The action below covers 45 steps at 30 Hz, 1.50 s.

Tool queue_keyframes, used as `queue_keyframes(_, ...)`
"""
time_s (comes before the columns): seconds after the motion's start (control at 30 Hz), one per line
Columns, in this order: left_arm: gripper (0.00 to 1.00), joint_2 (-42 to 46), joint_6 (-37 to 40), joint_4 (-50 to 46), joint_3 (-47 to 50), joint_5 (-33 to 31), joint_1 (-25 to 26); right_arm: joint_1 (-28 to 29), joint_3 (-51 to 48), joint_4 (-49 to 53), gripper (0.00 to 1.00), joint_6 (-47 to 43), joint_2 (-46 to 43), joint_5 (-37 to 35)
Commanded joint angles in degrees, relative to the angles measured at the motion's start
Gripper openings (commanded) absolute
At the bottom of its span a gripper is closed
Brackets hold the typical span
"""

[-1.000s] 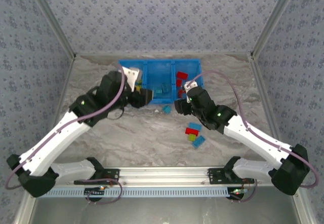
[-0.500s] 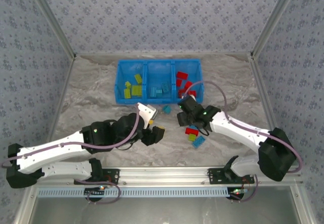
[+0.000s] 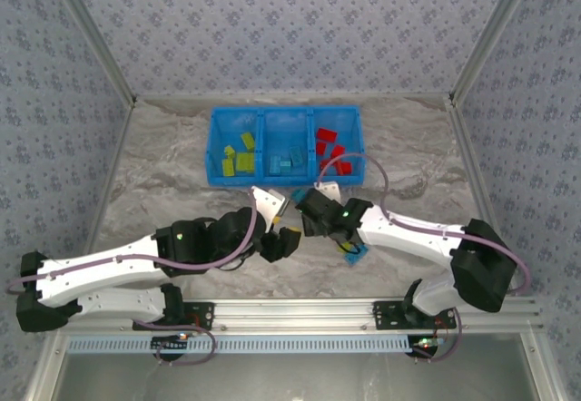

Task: Sort the legos into containers by color

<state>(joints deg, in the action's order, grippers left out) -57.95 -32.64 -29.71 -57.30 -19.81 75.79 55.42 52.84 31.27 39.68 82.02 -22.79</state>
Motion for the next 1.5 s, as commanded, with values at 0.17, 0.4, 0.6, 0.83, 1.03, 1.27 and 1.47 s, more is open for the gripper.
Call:
queue_keyframes(0.17,0.63,2.14,-0.60,0.89,0.65,-2.77,1.28,-6.79,5.04,-17.50,0.83,-22.08,14.35,5.52)
queue_keyframes(0.4,0.64,2.97,-1.33,-1.48,-0.42,-18.92,9.36,-10.93,10.04,-21.53,0.73,-28.76,22.55,12.77)
queue_keyframes(0.6,0.66,1.41,-7.98,-4.92,-0.65,-32.12,14.69,-11.03,12.26,-22.35,0.69,-29.60,26.75,14.62)
queue_keyframes(0.83,0.66,0.19,-9.11,-5.57,-0.89,-31.21,14.69,-11.89,13.95,-21.53,0.61,-29.40,29.68,14.81)
queue_keyframes(1.03,0.66,0.56,-9.58,-6.11,-0.62,-31.16,14.65,-10.67,13.58,-21.56,0.44,-29.05,28.50,14.10)
queue_keyframes(1.27,0.66,0.74,-8.95,-7.41,-2.11,-31.96,14.74,-7.19,13.09,-17.30,0.39,-26.14,18.86,9.16)
queue_keyframes(1.47,0.69,0.38,-5.44,-8.24,-6.10,-33.40,13.09,-8.28,23.56,-10.66,0.39,-23.56,18.82,8.52)
